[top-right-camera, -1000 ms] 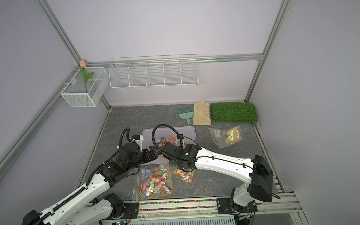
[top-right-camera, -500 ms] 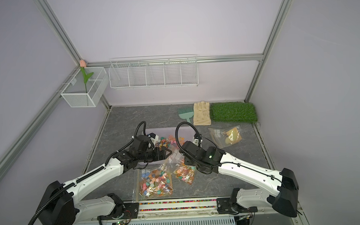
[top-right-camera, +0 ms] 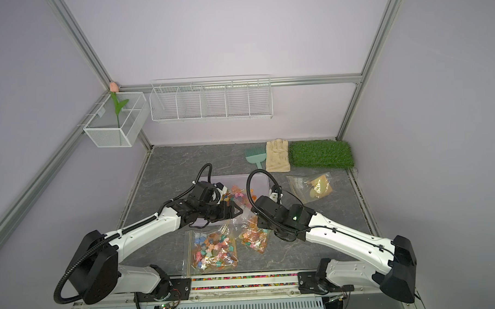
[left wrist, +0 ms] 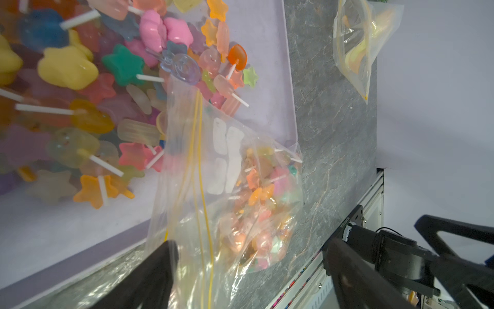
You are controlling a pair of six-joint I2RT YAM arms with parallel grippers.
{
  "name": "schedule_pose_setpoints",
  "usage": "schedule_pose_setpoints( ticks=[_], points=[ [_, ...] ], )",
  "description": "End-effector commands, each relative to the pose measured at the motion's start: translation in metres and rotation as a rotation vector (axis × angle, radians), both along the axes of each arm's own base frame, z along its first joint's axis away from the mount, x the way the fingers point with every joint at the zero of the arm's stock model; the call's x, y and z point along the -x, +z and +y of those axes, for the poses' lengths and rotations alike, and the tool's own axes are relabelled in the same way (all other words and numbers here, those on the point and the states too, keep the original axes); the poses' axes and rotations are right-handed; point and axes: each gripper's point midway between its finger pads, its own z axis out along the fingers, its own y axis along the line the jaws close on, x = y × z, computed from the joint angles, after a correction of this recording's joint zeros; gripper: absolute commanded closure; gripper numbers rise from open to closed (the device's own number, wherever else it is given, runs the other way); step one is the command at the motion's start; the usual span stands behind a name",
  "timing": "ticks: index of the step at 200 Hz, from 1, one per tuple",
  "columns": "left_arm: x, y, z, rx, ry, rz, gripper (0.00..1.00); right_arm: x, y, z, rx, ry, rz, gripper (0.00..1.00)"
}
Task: Pour candies out of the ziploc bag
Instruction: Pick up the ziploc bag from the center of the board.
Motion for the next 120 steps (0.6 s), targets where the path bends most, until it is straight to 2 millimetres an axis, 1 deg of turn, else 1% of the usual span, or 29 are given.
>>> schedule_pose_setpoints(
  ticks=[1, 19, 46, 71, 84, 90, 92, 95, 102, 120],
  points=[
    [0.003, 0.006, -0.010, 0.021, -0.037, 0.003, 0.12, -0.001, -0.004, -0.009, 0.004, -0.037, -0.007, 0.47],
    [0.006, 0.006, -0.015, 0.028, -0.050, 0.012, 0.15, -0.001, -0.007, -0.011, 0.009, -0.044, -0.004, 0.47],
    [0.010, 0.004, -0.019, 0.027, -0.068, 0.023, 0.23, -0.001, -0.011, -0.014, 0.013, -0.054, 0.001, 0.47],
    [0.011, 0.001, -0.020, 0.023, -0.073, 0.026, 0.33, 0.002, -0.023, -0.017, 0.016, -0.068, 0.035, 0.47],
    [0.011, 0.001, -0.021, 0.024, -0.074, 0.027, 0.42, 0.004, -0.033, -0.017, 0.005, -0.078, 0.068, 0.47],
    [0.011, 0.001, -0.021, 0.026, -0.076, 0.025, 0.48, 0.003, -0.034, -0.014, -0.013, -0.081, 0.077, 0.47],
    [0.011, 0.001, -0.021, 0.025, -0.076, 0.025, 0.50, 0.006, -0.042, -0.018, 0.000, -0.083, 0.093, 0.47],
    [0.011, 0.000, -0.021, 0.024, -0.077, 0.026, 0.53, 0.008, -0.048, -0.019, 0.001, -0.084, 0.105, 0.47],
    [0.010, 0.000, -0.022, 0.025, -0.077, 0.029, 0.61, 0.009, -0.054, -0.019, -0.010, -0.093, 0.127, 0.47],
    [0.011, -0.002, -0.022, 0.022, -0.080, 0.033, 0.71, 0.013, -0.071, -0.020, -0.049, -0.113, 0.178, 0.47]
  ],
)
